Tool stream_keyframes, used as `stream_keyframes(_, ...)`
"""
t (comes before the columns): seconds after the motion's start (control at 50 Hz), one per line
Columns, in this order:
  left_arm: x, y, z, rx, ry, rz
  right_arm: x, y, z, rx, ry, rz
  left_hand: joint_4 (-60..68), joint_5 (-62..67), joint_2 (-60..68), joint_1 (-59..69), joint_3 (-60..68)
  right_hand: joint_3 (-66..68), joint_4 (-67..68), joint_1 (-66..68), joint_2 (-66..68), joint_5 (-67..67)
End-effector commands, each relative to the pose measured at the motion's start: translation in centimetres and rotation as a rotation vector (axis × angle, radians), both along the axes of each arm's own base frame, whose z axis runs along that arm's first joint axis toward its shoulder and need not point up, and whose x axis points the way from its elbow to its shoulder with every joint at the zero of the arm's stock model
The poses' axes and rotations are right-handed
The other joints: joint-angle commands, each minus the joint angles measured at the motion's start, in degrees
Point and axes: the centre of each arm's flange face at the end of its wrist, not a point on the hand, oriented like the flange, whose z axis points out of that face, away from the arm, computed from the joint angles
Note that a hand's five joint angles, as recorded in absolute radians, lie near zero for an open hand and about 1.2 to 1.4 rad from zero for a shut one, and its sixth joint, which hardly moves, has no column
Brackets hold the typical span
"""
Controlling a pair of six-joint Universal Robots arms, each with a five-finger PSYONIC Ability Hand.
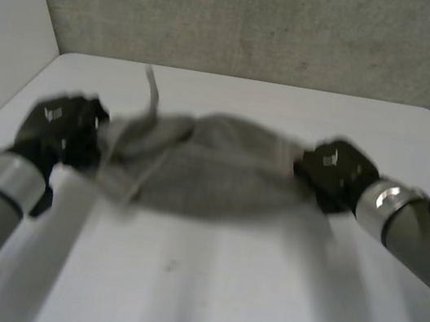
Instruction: Fold the towel.
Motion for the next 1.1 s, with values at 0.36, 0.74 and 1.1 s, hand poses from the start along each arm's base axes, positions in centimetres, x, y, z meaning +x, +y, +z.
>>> stream_keyframes(0.36,1.8,6.6,-3.1,0.248,-0.318,-0.073,-5.6,5.0,-1.3,0.296,0.345,0.096,10.3,11.6,10.2,13.4,10.4,10.5,10.3,0.4,10.7,10.8)
stream_keyframes(0.74,1.3,2.4,0.7,0.021,-0.331,-0.034,-5.4,2.7,0.4,0.253,0.196,0.046,-58.0,-56.7,-58.0,-54.9,-57.9,-59.5,-59.7,-69.6,-59.3,-59.2)
stream_keyframes(1.1,-8.4,0.1,-1.6,0.016,-0.351,-0.255,-4.7,-1.6,1.2,0.149,-0.111,-0.147,-49.6,-48.3,-49.6,-46.5,-49.5,-59.5,-59.7,-69.6,-59.3,-59.2)
